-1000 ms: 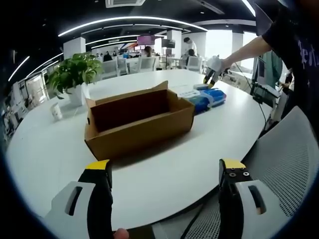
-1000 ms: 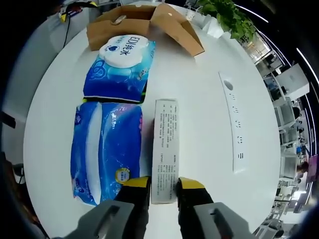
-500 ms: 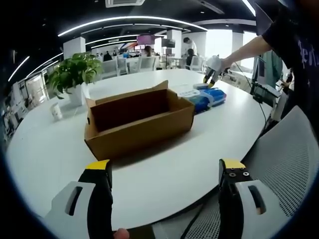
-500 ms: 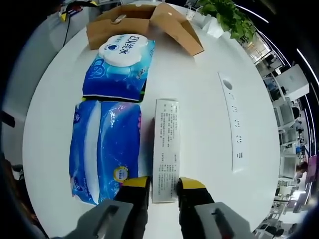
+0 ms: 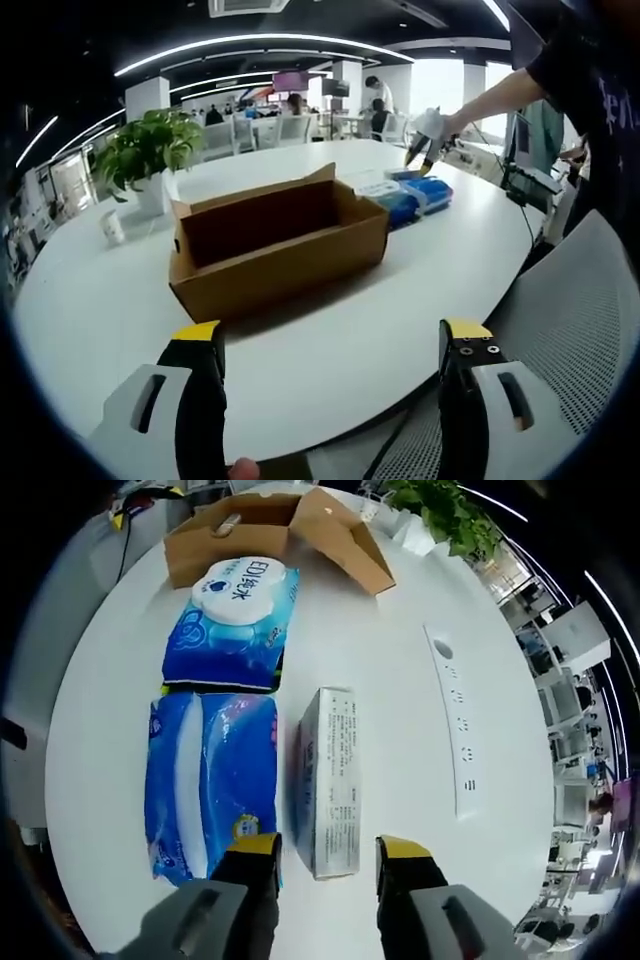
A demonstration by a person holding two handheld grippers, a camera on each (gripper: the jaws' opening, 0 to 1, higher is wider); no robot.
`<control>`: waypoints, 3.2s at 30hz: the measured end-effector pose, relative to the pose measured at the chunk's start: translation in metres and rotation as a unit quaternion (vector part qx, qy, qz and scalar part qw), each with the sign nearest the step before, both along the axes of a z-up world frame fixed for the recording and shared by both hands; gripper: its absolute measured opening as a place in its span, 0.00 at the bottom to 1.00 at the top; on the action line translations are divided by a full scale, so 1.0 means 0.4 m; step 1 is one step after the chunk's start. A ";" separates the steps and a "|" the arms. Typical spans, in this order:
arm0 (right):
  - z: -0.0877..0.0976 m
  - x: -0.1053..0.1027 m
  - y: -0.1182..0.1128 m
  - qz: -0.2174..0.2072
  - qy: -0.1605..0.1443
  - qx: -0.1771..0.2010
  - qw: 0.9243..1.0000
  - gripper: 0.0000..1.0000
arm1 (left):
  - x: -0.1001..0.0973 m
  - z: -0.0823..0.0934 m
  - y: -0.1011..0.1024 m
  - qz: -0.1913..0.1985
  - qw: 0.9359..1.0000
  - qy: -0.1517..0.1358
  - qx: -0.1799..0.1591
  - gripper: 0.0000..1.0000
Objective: Operate the shoe box by opening the lid, removing the specified soft item, and placing it in the target area until the item is outside and the box remains undamaged.
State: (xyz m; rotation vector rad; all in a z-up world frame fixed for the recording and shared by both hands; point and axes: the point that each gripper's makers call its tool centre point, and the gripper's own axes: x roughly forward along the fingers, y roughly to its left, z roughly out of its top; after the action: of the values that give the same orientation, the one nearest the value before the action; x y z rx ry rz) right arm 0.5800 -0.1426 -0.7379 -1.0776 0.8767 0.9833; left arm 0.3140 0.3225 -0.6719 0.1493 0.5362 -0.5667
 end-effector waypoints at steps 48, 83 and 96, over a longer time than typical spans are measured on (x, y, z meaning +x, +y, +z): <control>0.222 -0.196 0.215 -0.234 -0.088 0.274 0.928 0.94 | -0.001 0.009 -0.006 -0.017 1.000 -0.020 -0.005 0.90; 0.252 -0.398 0.293 -0.279 -0.141 0.332 0.890 0.99 | -0.004 0.028 -0.022 -0.025 0.999 -0.029 -0.014 0.99; 0.236 -0.463 0.319 -0.302 -0.136 0.351 0.876 0.99 | -0.002 0.031 -0.019 -0.023 0.999 -0.029 -0.016 0.99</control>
State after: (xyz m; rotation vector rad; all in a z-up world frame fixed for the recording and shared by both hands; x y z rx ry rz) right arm 0.3948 -0.0150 -0.6434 -0.2610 0.4936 0.5170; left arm 0.3132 0.3148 -0.6595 0.1485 0.4690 -0.6141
